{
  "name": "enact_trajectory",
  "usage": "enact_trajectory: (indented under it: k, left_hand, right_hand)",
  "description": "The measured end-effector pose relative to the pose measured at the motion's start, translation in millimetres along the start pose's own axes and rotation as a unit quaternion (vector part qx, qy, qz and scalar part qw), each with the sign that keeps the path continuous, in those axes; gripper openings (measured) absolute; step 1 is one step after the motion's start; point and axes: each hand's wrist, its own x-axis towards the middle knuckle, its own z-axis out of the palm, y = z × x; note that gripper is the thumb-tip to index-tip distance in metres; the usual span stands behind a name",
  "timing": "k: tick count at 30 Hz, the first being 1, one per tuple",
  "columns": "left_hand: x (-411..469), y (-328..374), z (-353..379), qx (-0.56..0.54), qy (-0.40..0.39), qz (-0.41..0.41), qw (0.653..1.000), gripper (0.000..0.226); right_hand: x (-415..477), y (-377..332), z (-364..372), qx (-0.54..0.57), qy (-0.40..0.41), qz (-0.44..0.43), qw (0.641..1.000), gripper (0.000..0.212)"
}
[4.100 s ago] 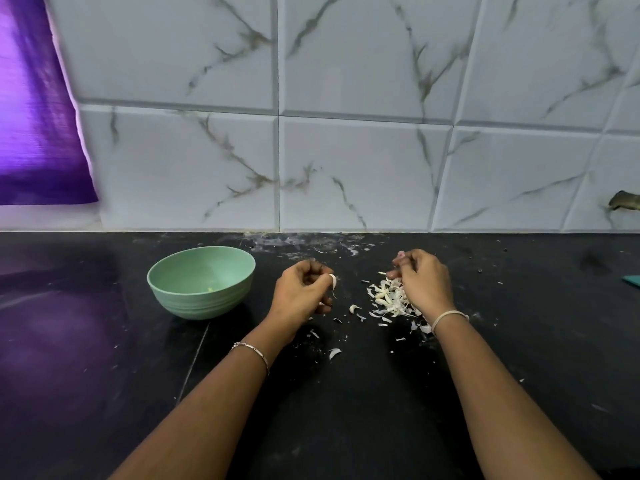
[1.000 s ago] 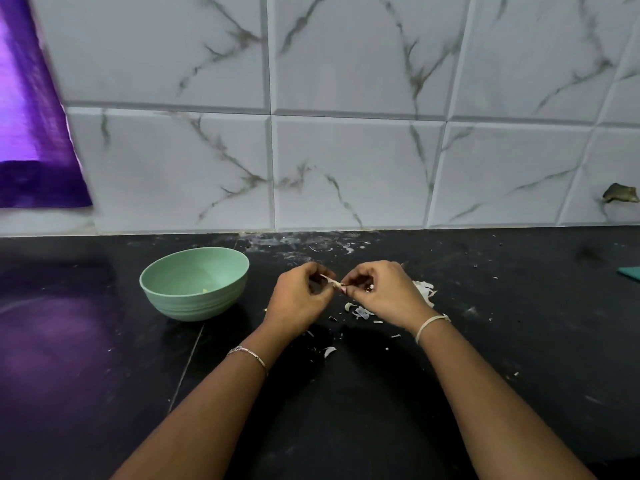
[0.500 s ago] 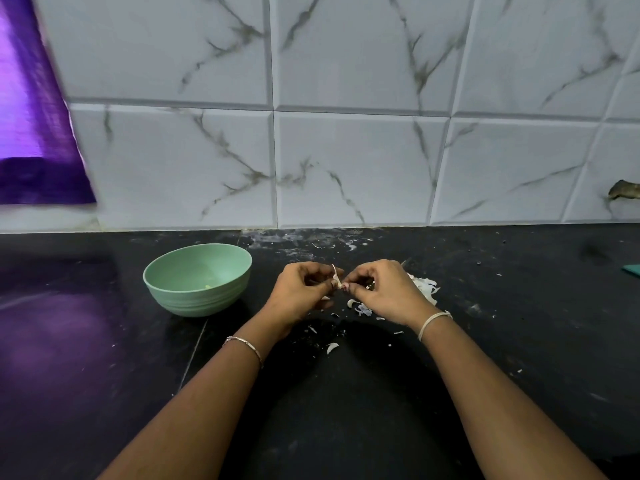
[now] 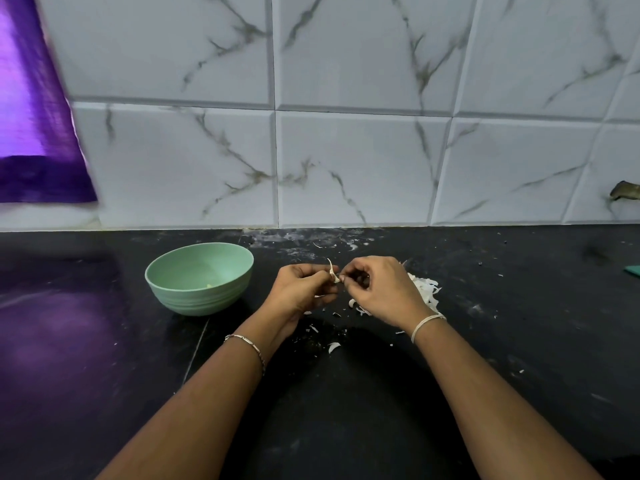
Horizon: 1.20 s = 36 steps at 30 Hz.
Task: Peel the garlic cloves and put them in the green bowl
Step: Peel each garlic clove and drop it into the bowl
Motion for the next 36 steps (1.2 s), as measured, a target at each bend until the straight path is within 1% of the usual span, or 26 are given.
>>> enact_trajectory:
  k: [4,12,20,36]
  left_hand:
    - [0,2,-2,-0.032,-0.006,-0.019,0.999,0.011]
    - [-1,3,-6,-0.081,-0.058,-0.047,0.994,0.014]
    - [-2,4,-8,-0.108,-0.077,-0.063,0.989,0.018]
    - [-2,4,-8,-0.122,-0.067,-0.07,0.988,0.016]
  right_hand:
    - [1,0,-2,0.051,-0.012,0.019,0.998,0.009]
    - [0,-1,-1,0.079,-0.011,0.034,0.996,0.007]
    - [1,1,0,0.083,-0.005,0.031,0.996,0.006]
    - [-1,-8,1,0.001,0.015,-0.013,1.0,0.005]
